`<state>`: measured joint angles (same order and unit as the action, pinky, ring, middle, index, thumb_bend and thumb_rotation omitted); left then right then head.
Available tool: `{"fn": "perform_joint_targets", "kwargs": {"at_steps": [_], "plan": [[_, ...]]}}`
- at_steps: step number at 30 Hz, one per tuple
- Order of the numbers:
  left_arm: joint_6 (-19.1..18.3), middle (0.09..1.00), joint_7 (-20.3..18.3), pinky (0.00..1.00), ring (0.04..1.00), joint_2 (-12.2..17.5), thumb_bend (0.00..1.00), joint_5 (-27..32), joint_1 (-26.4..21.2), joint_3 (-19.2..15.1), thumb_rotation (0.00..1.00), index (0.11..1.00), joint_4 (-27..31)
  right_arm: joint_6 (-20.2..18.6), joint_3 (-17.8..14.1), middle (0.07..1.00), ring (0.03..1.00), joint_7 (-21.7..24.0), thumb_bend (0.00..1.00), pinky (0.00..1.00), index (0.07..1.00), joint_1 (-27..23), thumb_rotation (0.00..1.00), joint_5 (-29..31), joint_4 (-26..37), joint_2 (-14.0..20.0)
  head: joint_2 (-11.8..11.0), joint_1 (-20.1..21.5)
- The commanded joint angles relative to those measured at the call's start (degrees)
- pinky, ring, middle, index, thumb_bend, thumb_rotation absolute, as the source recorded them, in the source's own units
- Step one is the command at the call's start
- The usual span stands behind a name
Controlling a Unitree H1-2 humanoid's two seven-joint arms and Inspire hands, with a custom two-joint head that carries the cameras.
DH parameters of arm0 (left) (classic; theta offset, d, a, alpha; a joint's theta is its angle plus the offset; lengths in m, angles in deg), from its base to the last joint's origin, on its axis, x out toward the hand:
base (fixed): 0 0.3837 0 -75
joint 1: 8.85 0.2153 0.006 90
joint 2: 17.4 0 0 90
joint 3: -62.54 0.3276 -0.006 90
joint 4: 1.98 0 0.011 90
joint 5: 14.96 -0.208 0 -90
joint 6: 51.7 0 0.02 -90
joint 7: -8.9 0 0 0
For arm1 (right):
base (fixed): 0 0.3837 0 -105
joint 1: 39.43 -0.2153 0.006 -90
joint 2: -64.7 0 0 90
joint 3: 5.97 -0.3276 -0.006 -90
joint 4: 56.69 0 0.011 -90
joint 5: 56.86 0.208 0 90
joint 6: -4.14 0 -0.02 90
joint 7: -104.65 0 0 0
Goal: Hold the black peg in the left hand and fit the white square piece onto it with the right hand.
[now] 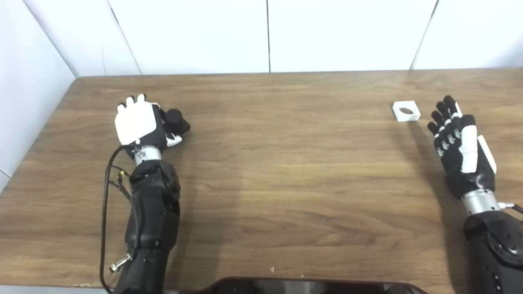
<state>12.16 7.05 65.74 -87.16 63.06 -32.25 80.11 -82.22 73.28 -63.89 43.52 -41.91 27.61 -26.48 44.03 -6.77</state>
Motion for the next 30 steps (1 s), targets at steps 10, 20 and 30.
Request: {"fn": "perform_joint_targets", "kwargs": {"at_steps": [10,20,30], "plan": [[-0.76,0.948,-0.05,1.0,1.0,0.12,0.51,2.31,0.99,0.49,0.06,0.487,2.04,0.69,0.36,1.0,1.0,0.35,0.59,1.0,1.0,2.76,1.0,0.45,-2.38,-0.84,0.0,0.29],[-0.73,0.935,-0.19,1.0,1.0,0.23,0.51,4.17,3.12,3.29,0.06,0.49,5.4,0.9,0.8,1.0,1.0,0.18,0.59,1.0,1.0,2.65,1.0,-0.59,-2.4,-0.88,0.07,0.52],[-0.7,0.933,-2.68,1.0,1.0,-0.25,0.55,4.88,6.69,7.01,0.06,0.525,11.58,-0.04,1.12,1.0,1.0,-0.42,0.57,1.0,1.0,3.13,1.0,-0.9,-1.31,-1.55,0.21,1.1]]}}
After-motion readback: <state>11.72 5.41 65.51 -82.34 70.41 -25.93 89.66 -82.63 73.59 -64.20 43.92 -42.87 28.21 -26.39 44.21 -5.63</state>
